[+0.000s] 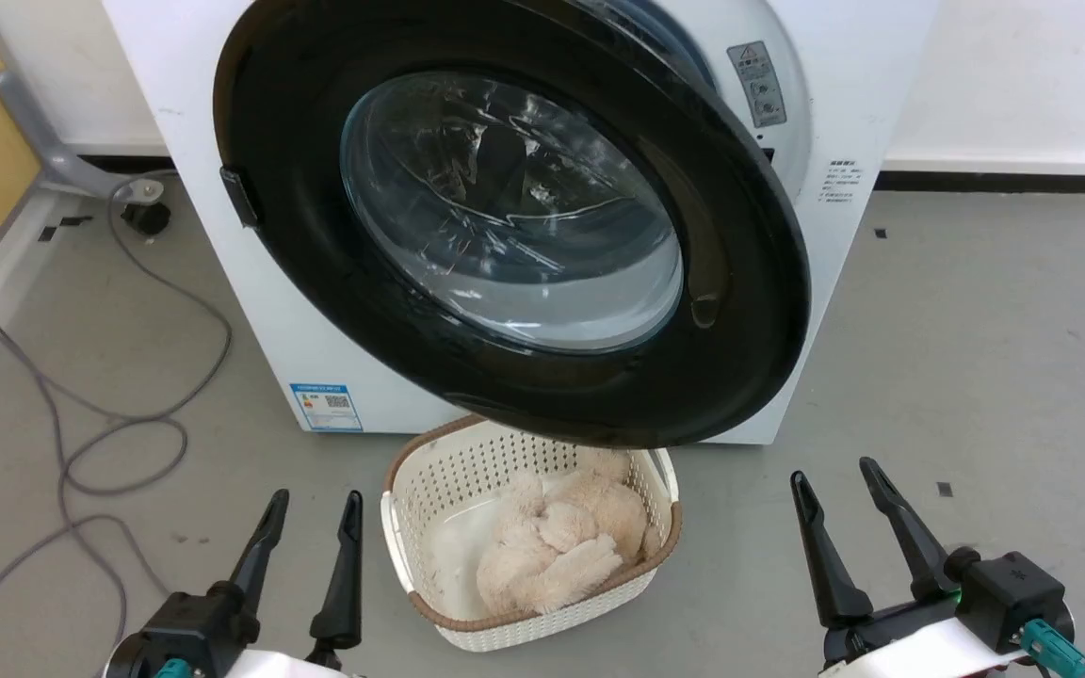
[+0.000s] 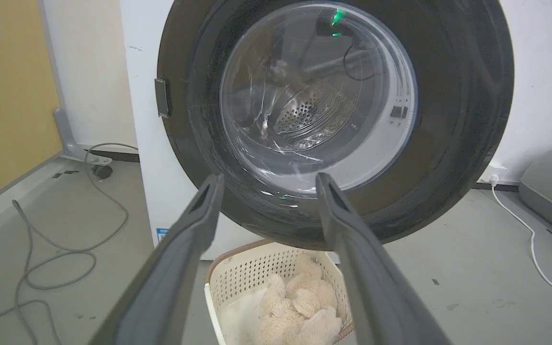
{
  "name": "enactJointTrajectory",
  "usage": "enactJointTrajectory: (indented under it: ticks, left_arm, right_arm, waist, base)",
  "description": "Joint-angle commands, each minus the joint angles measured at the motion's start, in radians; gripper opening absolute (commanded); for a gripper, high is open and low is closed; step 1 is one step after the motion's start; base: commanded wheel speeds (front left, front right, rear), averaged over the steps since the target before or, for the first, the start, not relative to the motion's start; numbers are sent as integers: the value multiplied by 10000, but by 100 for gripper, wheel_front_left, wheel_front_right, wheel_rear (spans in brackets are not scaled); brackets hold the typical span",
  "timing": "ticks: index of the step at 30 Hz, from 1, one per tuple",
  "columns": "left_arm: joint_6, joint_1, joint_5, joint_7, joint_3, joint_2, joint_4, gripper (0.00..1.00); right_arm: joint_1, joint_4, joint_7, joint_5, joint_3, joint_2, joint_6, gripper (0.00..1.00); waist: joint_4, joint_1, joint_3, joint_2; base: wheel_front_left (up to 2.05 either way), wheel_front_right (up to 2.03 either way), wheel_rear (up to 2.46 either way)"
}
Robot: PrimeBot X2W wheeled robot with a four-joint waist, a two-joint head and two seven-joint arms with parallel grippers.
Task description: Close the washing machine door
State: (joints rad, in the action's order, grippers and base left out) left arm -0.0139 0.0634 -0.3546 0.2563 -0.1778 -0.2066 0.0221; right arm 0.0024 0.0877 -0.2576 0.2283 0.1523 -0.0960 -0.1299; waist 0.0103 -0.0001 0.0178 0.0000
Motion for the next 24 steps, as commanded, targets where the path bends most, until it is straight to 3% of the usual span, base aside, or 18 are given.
enactJointTrajectory:
  ticks: [1,5,6,7,8,13,24]
  left_arm:
    - [131,-64,230,54,83,117,67,100]
    - [265,-127,480,54,154,345,61,100]
    - [318,-154,553,54,179,408,65,100]
    - [370,-182,617,54,207,471,76,100]
    - [425,-217,676,54,233,535,91,100]
    - [643,-456,983,54,297,822,93,100]
    - [961,-1272,1411,55,419,1246,48,100]
  right_arm:
    - [71,25,-42,7,-9,5,-8,100]
    - [10,75,-42,20,57,-1,-8,100]
    - [-20,110,-42,44,128,-32,-8,82]
    - [-71,118,-42,41,196,-87,-8,82]
    - [-138,107,-42,46,254,-145,-8,0]
    - [-680,140,-42,150,712,-762,-8,0]
    - [-3542,608,693,1491,1959,-3206,-8,0]
  waist:
    - [45,1,84,0]
    - [113,1,213,0]
    - [147,1,265,0]
    - [188,1,328,0]
    - [236,1,397,0]
    - [548,1,925,0]
    - [1267,1,2328,0]
  base:
    - [0,0,0]
    - [0,0,0]
    - [0,0,0]
    - [0,0,0]
    - [0,0,0]
    - [0,0,0]
    - [0,0,0]
